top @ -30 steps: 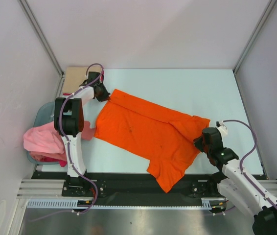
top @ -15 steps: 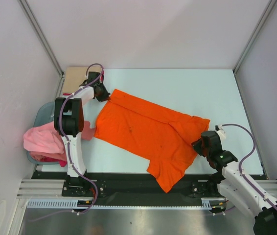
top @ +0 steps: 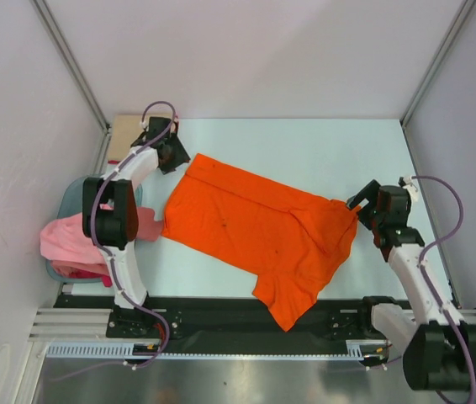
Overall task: Fold and stack the t-shirts
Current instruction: Fold the tshirt
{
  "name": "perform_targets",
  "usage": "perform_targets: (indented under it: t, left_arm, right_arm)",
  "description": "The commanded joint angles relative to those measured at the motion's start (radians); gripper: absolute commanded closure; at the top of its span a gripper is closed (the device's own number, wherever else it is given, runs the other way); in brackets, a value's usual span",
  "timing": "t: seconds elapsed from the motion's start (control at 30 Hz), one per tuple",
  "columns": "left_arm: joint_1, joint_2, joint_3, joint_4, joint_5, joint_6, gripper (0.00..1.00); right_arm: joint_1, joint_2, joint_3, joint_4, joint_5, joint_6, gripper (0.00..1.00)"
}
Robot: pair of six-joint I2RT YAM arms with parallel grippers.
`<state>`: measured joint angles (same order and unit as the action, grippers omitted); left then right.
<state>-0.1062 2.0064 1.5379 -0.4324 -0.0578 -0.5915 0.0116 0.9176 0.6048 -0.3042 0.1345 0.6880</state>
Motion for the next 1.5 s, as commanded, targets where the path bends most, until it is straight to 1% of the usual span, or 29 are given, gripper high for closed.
perform_targets:
  t: [0.0, 0.03, 0.13, 0.27, 0.3, 0.33, 0.4, 0.5, 0.57, 0.67, 0.7, 0.93, 1.17, 1.27, 1.3, 1.4, 1.47]
  left_arm:
    - [-0.033, -0.040, 0.050, 0.006, 0.013, 0.039, 0.42]
    - [-0.035, -0.017, 0.069, 0.006, 0.074, 0.042, 0.44]
    - [-0.039, 0.072, 0.151, -0.002, 0.150, 0.044, 0.51]
    - [-0.043, 0.182, 0.264, -0.034, 0.159, 0.041, 0.54]
    - [-0.043, 0.221, 0.284, -0.046, 0.156, 0.038, 0.56]
    - [-0.043, 0.241, 0.301, -0.060, 0.159, 0.035, 0.57]
    - [-0.043, 0.264, 0.329, -0.062, 0.161, 0.029, 0.57]
    - [-0.040, 0.305, 0.350, -0.066, 0.151, 0.010, 0.58]
    - [-0.036, 0.340, 0.382, -0.095, 0.141, -0.007, 0.58]
    - [-0.026, 0.374, 0.415, -0.127, 0.145, -0.030, 0.58]
    - [-0.021, 0.379, 0.418, -0.129, 0.150, -0.036, 0.58]
    - [-0.015, 0.405, 0.436, -0.146, 0.157, -0.037, 0.58]
    - [-0.013, 0.417, 0.441, -0.150, 0.159, -0.042, 0.58]
    - [-0.010, 0.419, 0.442, -0.149, 0.159, -0.042, 0.57]
    - [-0.010, 0.420, 0.444, -0.152, 0.158, -0.042, 0.57]
    - [-0.007, 0.422, 0.444, -0.154, 0.161, -0.039, 0.57]
    - [-0.004, 0.423, 0.444, -0.154, 0.159, -0.034, 0.57]
  right_arm:
    - [-0.055, 0.130, 0.033, 0.118, -0.042, -0.100, 0.08]
    - [-0.056, 0.154, 0.038, 0.140, -0.039, -0.108, 0.08]
    - [-0.073, 0.246, 0.044, 0.203, -0.068, -0.139, 0.08]
    - [-0.097, 0.325, 0.038, 0.255, -0.102, -0.159, 0.10]
    - [-0.104, 0.336, 0.033, 0.275, -0.110, -0.160, 0.12]
    - [-0.108, 0.357, 0.030, 0.284, -0.125, -0.160, 0.16]
    - [-0.119, 0.371, 0.023, 0.293, -0.153, -0.160, 0.19]
    - [-0.122, 0.391, 0.004, 0.352, -0.162, -0.166, 0.24]
    - [-0.128, 0.415, 0.003, 0.369, -0.179, -0.177, 0.26]
    - [-0.136, 0.440, 0.000, 0.376, -0.196, -0.182, 0.35]
    - [-0.139, 0.443, 0.000, 0.373, -0.178, -0.179, 0.36]
    - [-0.163, 0.452, -0.017, 0.372, -0.165, -0.165, 0.36]
    - [-0.171, 0.536, 0.023, 0.373, -0.188, -0.133, 0.36]
    - [-0.180, 0.572, 0.041, 0.353, -0.162, -0.090, 0.46]
    - [-0.183, 0.582, 0.044, 0.349, -0.156, -0.073, 0.56]
    - [-0.197, 0.584, 0.043, 0.326, -0.136, -0.044, 0.71]
    - [-0.202, 0.578, 0.036, 0.332, -0.105, -0.024, 0.74]
